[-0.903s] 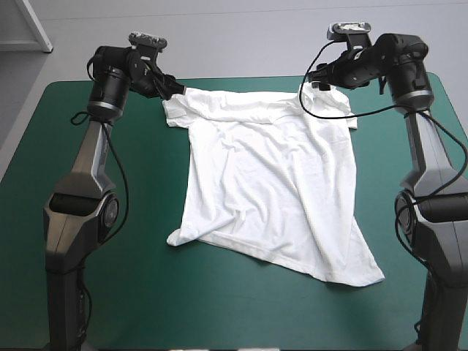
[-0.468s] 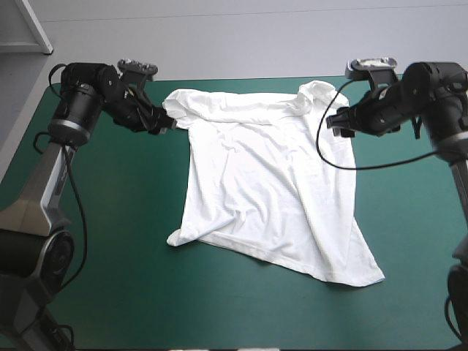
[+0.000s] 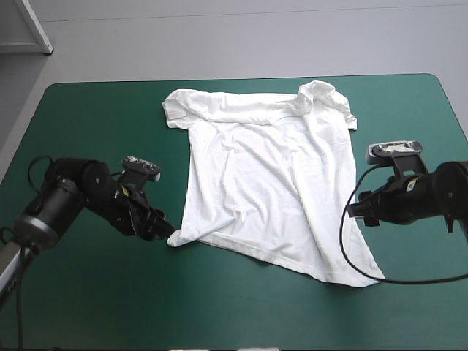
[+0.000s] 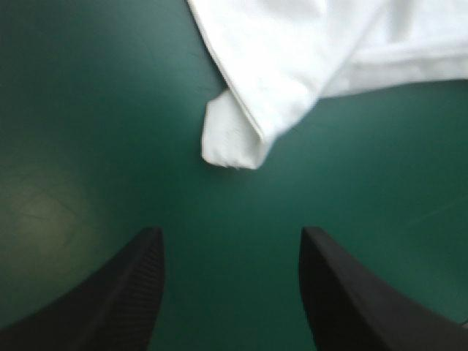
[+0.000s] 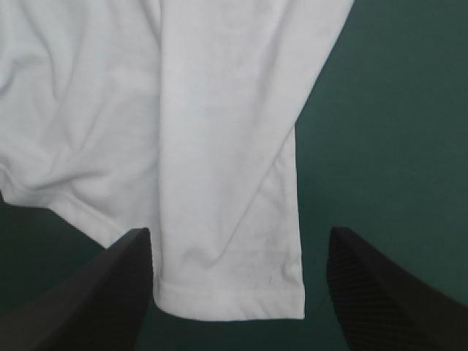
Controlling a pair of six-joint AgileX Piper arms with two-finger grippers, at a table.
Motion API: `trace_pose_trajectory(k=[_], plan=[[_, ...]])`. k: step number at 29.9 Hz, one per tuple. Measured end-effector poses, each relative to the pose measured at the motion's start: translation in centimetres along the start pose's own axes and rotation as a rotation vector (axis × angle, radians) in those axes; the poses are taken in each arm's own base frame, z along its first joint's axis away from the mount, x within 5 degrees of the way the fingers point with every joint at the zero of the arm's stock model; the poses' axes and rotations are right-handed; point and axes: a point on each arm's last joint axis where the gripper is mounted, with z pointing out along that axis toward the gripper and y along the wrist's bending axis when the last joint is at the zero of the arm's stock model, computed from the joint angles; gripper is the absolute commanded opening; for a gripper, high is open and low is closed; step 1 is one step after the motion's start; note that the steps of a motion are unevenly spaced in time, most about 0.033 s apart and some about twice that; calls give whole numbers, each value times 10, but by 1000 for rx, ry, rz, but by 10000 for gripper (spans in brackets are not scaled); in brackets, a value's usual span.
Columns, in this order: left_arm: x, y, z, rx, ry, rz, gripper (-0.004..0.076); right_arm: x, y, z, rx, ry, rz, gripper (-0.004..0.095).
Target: Fold the cloth
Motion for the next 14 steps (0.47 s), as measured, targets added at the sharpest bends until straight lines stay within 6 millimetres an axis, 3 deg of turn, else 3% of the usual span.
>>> trace_pose_trajectory(k=[6, 14], plan=[[23, -29, 33, 22, -14, 100, 397, 37, 3, -11, -1, -3, -1, 633], [10, -31, 64, -66, -30, 109, 431, 73, 10, -46, 1, -144, 12, 633]])
